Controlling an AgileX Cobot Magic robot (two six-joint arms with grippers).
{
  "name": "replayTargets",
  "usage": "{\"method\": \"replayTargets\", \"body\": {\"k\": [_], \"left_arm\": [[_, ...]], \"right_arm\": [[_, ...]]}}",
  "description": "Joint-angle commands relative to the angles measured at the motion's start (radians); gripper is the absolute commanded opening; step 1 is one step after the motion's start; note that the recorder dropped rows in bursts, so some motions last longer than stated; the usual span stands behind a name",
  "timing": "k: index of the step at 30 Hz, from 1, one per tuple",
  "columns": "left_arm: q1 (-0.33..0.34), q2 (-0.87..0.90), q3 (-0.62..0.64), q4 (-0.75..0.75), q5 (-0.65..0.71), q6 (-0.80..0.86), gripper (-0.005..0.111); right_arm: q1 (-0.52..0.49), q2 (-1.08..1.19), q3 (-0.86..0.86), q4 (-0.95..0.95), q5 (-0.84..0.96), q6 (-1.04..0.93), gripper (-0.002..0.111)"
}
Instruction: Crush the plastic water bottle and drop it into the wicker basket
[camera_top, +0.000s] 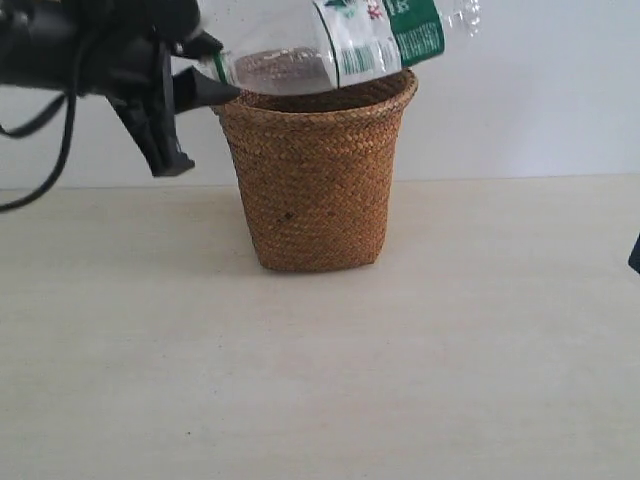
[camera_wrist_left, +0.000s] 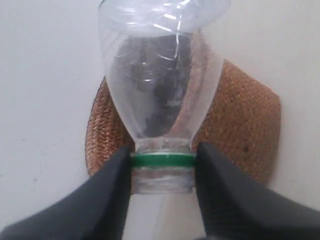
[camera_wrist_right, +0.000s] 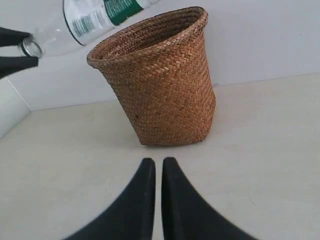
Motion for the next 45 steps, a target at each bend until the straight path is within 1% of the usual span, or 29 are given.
{"method": "replayTargets", "body": {"k": [1,4,6,7,10,12,13,14,15,16,19,21,23,25,26,28,30,32,34,37,39,44,45], "left_arm": [[0.017,0.005,-0.088,-0.01,0.397,0.019,0.004],[0.009,0.005,-0.073,-0.022,0.544,-0.005,0.004],[0.009,0.011,-0.026,-0.052,0.624,-0.054,0.004],[0.009,0.018,0.004,-0.075,0.626,-0.087,0.004],[0.009,0.077,0.039,-0.128,0.615,-0.089,0.004],[0.009,0.124,0.04,-0.126,0.515,-0.103,0.004],[0.009,0.142,0.04,-0.118,0.427,-0.098,0.004],[0.009,0.148,0.032,-0.061,0.337,-0.078,0.004],[0.009,0.148,-0.007,0.045,0.257,-0.048,0.006],[0.009,0.146,-0.04,0.093,0.218,-0.042,0.009],[0.019,0.144,-0.21,0.215,0.09,-0.052,0.024],[0.028,0.16,-0.374,0.236,0.031,-0.097,0.04],[0.028,0.181,-0.523,0.206,0.088,-0.126,0.053],[0.024,0.198,-0.601,0.199,0.162,-0.199,0.06],[0.024,0.204,-0.619,0.221,0.226,-0.23,0.065],[0.024,0.211,-0.614,0.289,0.293,-0.283,0.071],[0.038,0.225,-0.596,0.391,0.309,-0.374,0.073],[0.047,0.236,-0.586,0.432,0.36,-0.472,0.074],[0.047,0.241,-0.584,0.432,0.466,-0.556,0.073],[0.043,0.237,-0.584,0.344,0.611,-0.635,0.07],[0.043,0.229,-0.584,0.302,0.703,-0.651,0.065],[0.043,0.229,-0.581,0.216,0.91,-0.713,0.046],[0.043,0.229,-0.571,0.18,0.932,-0.715,0.036]], "right_arm": [[-0.005,-0.003,0.001,-0.001,-0.005,0.002,0.001],[-0.005,-0.003,0.001,-0.001,-0.018,0.002,0.001],[-0.005,-0.003,0.001,-0.001,-0.016,0.002,0.001],[-0.005,-0.003,0.001,-0.001,-0.016,0.002,0.001],[-0.005,-0.003,0.001,-0.001,-0.013,0.002,0.001],[-0.005,-0.003,0.001,-0.001,-0.011,0.002,0.001],[-0.005,-0.003,0.001,-0.001,-0.011,0.002,0.001],[-0.005,-0.003,0.001,-0.001,-0.011,0.002,0.001],[-0.005,-0.003,0.001,-0.001,-0.011,0.002,0.001],[-0.005,-0.003,0.001,-0.001,-0.009,0.002,0.001],[-0.005,-0.003,0.001,-0.001,-0.011,0.002,0.001],[-0.005,-0.003,0.001,-0.001,-0.009,0.002,0.001],[-0.005,-0.003,0.001,-0.001,-0.009,0.002,0.001],[-0.005,-0.003,0.001,-0.001,-0.004,0.002,0.001],[-0.005,-0.003,0.001,-0.001,-0.004,0.002,0.001],[-0.005,-0.003,0.001,-0.001,-0.004,-0.001,0.001],[-0.005,-0.003,0.001,-0.001,-0.004,-0.001,0.001],[-0.004,-0.003,0.001,-0.001,-0.004,-0.001,0.001],[-0.004,-0.003,0.001,-0.001,-0.007,-0.001,0.001],[-0.004,-0.003,0.001,-0.001,-0.007,-0.006,0.001],[-0.004,-0.003,0.001,-0.001,-0.01,-0.008,0.001],[-0.004,-0.003,0.001,-0.001,-0.01,-0.008,0.001],[-0.004,-0.003,0.001,-0.001,-0.01,-0.008,0.001]]}}
